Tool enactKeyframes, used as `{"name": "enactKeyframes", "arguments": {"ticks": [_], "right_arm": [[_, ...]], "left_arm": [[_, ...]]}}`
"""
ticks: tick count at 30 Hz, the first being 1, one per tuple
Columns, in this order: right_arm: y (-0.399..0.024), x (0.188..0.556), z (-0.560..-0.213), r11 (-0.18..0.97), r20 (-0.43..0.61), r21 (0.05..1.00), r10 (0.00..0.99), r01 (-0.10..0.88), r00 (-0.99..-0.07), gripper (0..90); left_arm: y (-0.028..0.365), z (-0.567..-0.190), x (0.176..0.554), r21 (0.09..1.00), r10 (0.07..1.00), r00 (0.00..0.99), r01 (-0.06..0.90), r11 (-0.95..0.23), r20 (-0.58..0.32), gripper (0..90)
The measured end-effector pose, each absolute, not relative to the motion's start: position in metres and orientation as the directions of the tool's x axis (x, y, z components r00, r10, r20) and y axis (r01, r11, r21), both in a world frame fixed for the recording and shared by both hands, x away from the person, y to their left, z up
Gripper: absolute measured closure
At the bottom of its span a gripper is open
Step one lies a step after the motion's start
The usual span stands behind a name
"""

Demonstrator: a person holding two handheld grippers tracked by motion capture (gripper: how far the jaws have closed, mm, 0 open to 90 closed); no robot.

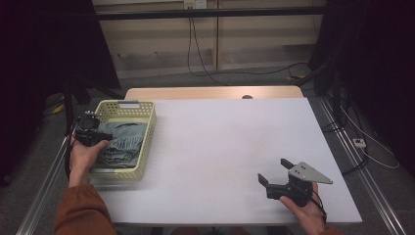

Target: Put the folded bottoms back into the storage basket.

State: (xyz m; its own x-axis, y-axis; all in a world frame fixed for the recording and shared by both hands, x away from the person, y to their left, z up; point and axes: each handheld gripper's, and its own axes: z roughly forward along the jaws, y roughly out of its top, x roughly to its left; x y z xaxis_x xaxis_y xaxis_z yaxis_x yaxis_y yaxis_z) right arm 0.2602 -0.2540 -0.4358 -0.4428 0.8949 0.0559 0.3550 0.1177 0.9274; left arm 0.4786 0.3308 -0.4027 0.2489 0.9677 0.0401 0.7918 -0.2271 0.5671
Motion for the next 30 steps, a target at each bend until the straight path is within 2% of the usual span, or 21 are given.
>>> {"name": "enactKeyframes", "arguments": {"ticks": [17,20,23,28,30], "right_arm": [[-0.256,0.261,-0.436,0.11,0.062,0.926,0.899,0.36,-0.433,5.0],[-0.256,0.262,-0.437,0.102,0.07,0.926,0.9,0.364,-0.431,5.0],[-0.257,0.261,-0.437,0.104,0.068,0.927,0.899,0.361,-0.432,5.0],[-0.258,0.262,-0.437,0.099,0.072,0.926,0.9,0.364,-0.429,5.0],[-0.258,0.263,-0.437,0.101,0.072,0.926,0.899,0.363,-0.433,5.0]], "left_arm": [[0.329,-0.385,0.467,0.707,0.951,0.309,0.671,-0.222,0.005,19.1],[0.328,-0.38,0.463,0.741,0.944,0.329,0.636,-0.215,-0.009,14.5],[0.327,-0.377,0.46,0.759,0.927,0.373,0.614,-0.217,-0.036,5.0],[0.329,-0.372,0.454,0.813,0.944,0.328,0.561,-0.159,-0.042,4.6],[0.331,-0.371,0.454,0.808,0.934,0.346,0.575,-0.133,-0.092,4.6]]}}
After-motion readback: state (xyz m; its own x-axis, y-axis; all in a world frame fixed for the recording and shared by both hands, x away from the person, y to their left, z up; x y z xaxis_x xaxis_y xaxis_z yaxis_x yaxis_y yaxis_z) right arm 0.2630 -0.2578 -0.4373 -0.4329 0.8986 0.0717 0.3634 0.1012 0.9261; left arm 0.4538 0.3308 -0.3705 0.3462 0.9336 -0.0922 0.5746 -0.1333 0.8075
